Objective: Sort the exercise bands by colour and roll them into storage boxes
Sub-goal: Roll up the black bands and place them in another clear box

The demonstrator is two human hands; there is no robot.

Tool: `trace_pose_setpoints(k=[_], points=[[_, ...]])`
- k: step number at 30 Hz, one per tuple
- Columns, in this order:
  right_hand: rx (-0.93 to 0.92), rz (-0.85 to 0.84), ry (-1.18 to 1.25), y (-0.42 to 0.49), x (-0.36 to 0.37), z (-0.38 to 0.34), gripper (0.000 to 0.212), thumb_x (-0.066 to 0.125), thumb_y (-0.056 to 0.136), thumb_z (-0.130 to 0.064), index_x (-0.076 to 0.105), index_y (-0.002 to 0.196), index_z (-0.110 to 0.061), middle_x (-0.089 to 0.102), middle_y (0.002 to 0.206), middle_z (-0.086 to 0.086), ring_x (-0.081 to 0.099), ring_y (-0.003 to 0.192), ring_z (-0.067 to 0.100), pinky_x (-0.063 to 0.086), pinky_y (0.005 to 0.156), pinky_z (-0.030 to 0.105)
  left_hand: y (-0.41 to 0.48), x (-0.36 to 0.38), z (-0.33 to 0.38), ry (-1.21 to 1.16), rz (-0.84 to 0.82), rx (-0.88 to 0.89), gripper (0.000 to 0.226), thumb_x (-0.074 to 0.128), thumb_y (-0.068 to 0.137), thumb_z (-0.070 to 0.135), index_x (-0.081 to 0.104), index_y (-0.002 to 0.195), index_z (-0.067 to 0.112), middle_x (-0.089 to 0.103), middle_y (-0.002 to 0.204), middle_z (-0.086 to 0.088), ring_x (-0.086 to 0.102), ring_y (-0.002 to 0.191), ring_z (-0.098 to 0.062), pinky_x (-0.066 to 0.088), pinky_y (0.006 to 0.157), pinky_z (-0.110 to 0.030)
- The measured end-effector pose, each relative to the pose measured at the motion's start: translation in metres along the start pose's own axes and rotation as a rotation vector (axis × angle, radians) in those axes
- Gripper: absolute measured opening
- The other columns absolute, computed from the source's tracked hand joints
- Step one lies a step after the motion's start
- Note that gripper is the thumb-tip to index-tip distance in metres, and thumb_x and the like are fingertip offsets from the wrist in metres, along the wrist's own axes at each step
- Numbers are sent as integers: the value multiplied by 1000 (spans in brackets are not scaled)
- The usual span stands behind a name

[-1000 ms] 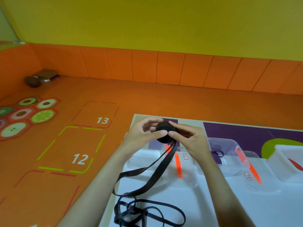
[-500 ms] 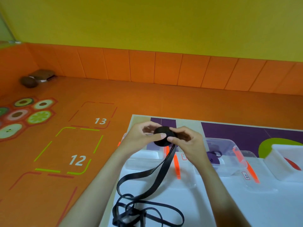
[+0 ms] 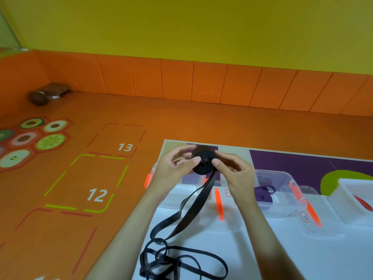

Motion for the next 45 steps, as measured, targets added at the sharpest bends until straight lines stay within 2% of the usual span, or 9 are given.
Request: trace_pose_setpoints(k=[6,10,14,20,26,35,38,42,45], points=[[-24,-223,-100,10,-3,-7,27,79,88,-6,79,113,-16,81,104,-2,75,99,17,58,88,26,10,-18,26,211,-133,-55,20,91,82,18,83,100,18,81,94,-5,78,91,-25,65,87,-45],[18,-146,88,4,13,-7,41,75,91,-2,72,126,-24,77,119,-8,71,117,13,55,98,24,6,-9,23,-65,8,-40,25,84,87,8,77,110,2,80,101,-15,78,95,-29,64,82,-36],[77,56,246,9,19,-4,31,77,90,-3,74,119,-13,79,114,9,74,112,25,58,98,39,1,11,10,-186,112,-21,27,81,90,17,74,113,4,80,105,-15,77,100,-29,62,93,-44],[-40,-153,-5,26,4,-23,28,79,86,3,77,111,-8,80,111,-5,75,104,11,56,91,21,17,-1,38,173,-95,83,28,84,89,20,76,116,20,80,106,1,72,97,-11,58,82,-24],[-72,-216,-46,32,4,-28,33,73,95,-6,74,126,-14,75,122,-2,67,121,16,53,101,29,19,3,50,17,-35,39,24,86,86,11,79,109,10,80,99,-12,77,89,-23,65,79,-38],[-70,215,174,18,16,-24,20,81,87,-3,75,104,-11,80,101,-1,76,97,16,58,84,24,7,30,32,-224,219,38,28,84,88,11,75,114,10,81,105,-7,77,98,-18,65,86,-40],[-117,164,88,28,7,-25,16,82,85,-4,78,97,-13,80,99,3,75,98,22,59,89,33,11,26,34,-123,131,42,27,81,91,13,73,116,10,79,108,-5,76,101,-19,64,87,-38],[-135,-14,22,39,0,-29,18,82,81,3,79,94,-9,81,96,-3,75,95,11,56,86,23,21,11,53,247,-63,144,26,84,90,21,76,114,20,79,108,7,73,103,-12,57,89,-24],[-124,-122,-12,40,3,-32,19,81,83,2,79,102,-3,80,102,2,75,100,13,55,87,22,20,4,57,236,-91,140,22,85,88,17,80,109,17,81,102,3,75,98,-16,59,86,-26]])
Point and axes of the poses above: each hand's wrist, its own y-axis towards the middle knuckle, its own x-axis out of the palm, z = x × y, the point moved 4 cm from there along y, towards the middle knuckle
